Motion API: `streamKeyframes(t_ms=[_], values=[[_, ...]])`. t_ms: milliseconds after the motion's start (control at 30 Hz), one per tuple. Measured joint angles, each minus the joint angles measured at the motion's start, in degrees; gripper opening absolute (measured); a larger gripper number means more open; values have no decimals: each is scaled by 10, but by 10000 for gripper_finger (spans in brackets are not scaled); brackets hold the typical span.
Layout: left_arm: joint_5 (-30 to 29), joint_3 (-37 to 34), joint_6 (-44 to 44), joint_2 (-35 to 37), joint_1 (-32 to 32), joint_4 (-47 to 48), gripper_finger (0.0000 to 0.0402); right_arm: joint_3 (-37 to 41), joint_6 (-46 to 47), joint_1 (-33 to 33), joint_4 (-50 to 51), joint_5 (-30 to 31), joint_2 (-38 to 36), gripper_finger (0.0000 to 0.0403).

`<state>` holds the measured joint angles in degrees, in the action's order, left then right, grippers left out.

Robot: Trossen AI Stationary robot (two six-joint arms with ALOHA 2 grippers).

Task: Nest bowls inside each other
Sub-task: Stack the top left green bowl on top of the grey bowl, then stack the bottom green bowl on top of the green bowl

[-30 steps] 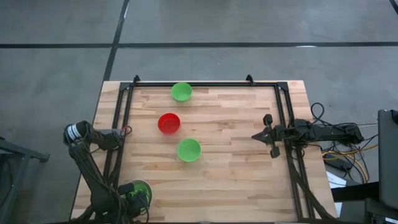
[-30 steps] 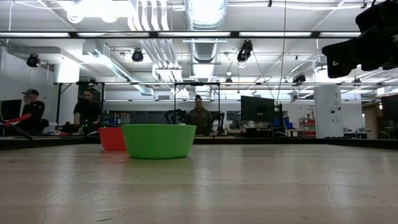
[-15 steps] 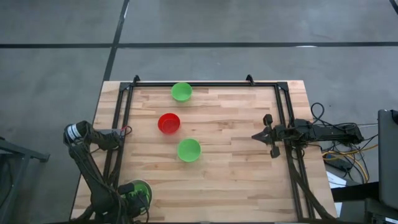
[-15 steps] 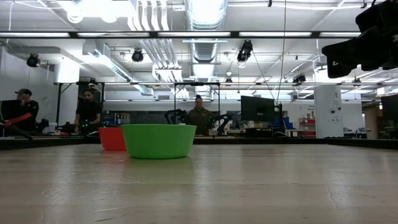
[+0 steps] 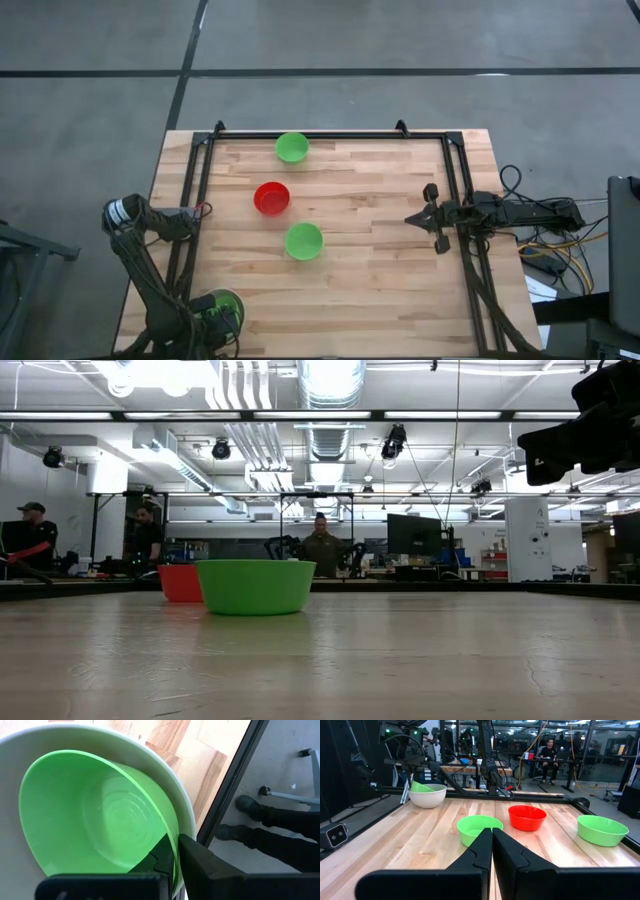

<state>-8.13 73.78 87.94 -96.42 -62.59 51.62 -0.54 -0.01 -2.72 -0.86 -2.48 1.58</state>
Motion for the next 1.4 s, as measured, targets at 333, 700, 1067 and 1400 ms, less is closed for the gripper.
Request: streamKeyframes(t_ms=[333, 700, 1067, 1400], values=[[-8, 0, 28, 0, 1, 1, 28, 0, 0, 0, 0, 0, 0, 9], [-10, 0, 74, 0, 1, 3, 28, 0, 0, 0, 0, 0, 0, 9], [-10, 0, 120, 0, 1, 3, 63, 0, 0, 0, 0, 0, 0, 9], [-24, 0, 139, 0, 1, -2, 165, 0, 0, 0, 0, 0, 0, 9]])
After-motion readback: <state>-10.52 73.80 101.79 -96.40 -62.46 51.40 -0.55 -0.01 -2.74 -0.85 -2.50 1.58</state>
